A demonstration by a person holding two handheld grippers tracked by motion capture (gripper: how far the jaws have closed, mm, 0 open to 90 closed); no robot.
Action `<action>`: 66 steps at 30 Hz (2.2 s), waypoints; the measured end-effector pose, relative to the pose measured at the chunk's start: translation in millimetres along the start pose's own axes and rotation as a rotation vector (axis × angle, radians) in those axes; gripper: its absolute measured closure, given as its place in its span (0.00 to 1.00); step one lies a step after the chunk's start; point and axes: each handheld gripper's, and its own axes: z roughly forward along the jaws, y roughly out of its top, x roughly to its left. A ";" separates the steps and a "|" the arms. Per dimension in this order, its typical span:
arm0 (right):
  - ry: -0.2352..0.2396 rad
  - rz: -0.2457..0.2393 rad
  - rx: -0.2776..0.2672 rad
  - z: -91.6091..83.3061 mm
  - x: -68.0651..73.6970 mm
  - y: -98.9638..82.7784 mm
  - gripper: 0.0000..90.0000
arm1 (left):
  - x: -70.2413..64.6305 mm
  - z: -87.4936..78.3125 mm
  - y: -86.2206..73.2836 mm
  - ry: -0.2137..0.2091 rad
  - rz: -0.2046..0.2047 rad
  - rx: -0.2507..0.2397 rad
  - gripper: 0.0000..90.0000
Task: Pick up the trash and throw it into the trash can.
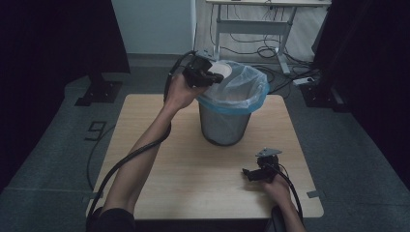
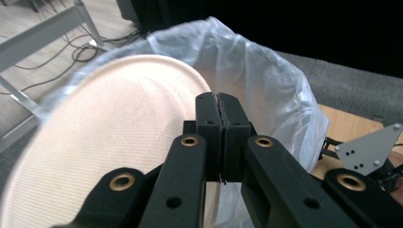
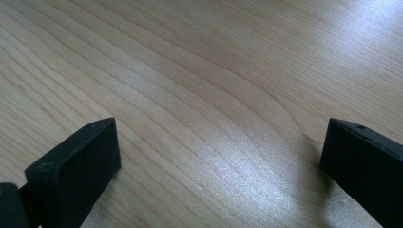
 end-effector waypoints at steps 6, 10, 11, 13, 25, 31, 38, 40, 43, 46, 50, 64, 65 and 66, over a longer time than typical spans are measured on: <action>0.000 0.000 0.000 0.0 0.2 -0.1 0.00 | -8.4 21.4 -3.9 -0.020 0.021 0.041 0.97; 0.000 0.000 0.000 -0.1 0.2 -0.1 0.00 | -11.6 30.2 -5.8 -0.029 0.028 0.062 0.95; 0.000 0.000 0.000 0.0 0.2 -0.1 0.00 | -12.1 31.9 -6.4 -0.032 0.029 0.064 0.94; 0.000 0.000 0.000 -0.1 0.2 -0.1 0.00 | -13.2 34.3 -7.7 -0.023 0.033 0.058 0.87; 0.000 -0.001 0.000 -0.1 0.5 -0.2 0.00 | -1.7 13.9 -17.0 -0.037 -0.057 -0.015 0.24; -0.001 -0.001 0.000 -0.1 0.4 -0.2 0.00 | 6.3 -2.2 -31.0 -0.046 -0.078 -0.015 0.16; 0.000 0.000 0.000 -0.1 0.5 -0.2 0.00 | 13.4 -17.0 -47.3 -0.013 -0.081 -0.023 0.08; 0.000 0.000 0.000 -0.1 0.5 -0.2 0.00 | 14.7 -20.0 -52.1 -0.003 -0.074 -0.018 0.04; 0.000 -0.001 -0.001 -0.1 0.4 -0.2 0.00 | 17.1 -25.0 -59.7 0.004 -0.080 -0.020 0.00; -0.001 -0.002 0.000 -0.1 0.4 -0.2 0.00 | 19.4 -30.3 -67.1 -0.002 -0.094 -0.027 0.00; 0.000 0.000 -0.001 -0.1 0.5 -0.2 0.00 | 21.2 -36.5 -76.7 -0.005 -0.105 -0.037 0.00; -0.005 0.001 -0.003 0.0 0.8 -0.3 0.00 | 24.9 -54.9 -118.1 0.025 -0.111 -0.030 0.00; -0.002 -0.001 0.000 -0.2 0.6 -0.3 0.00 | 25.5 -56.2 -121.1 0.028 -0.112 -0.029 0.00; -0.002 -0.001 0.000 -0.2 0.6 -0.3 0.00 | 25.8 -56.9 -123.5 0.031 -0.115 -0.031 0.00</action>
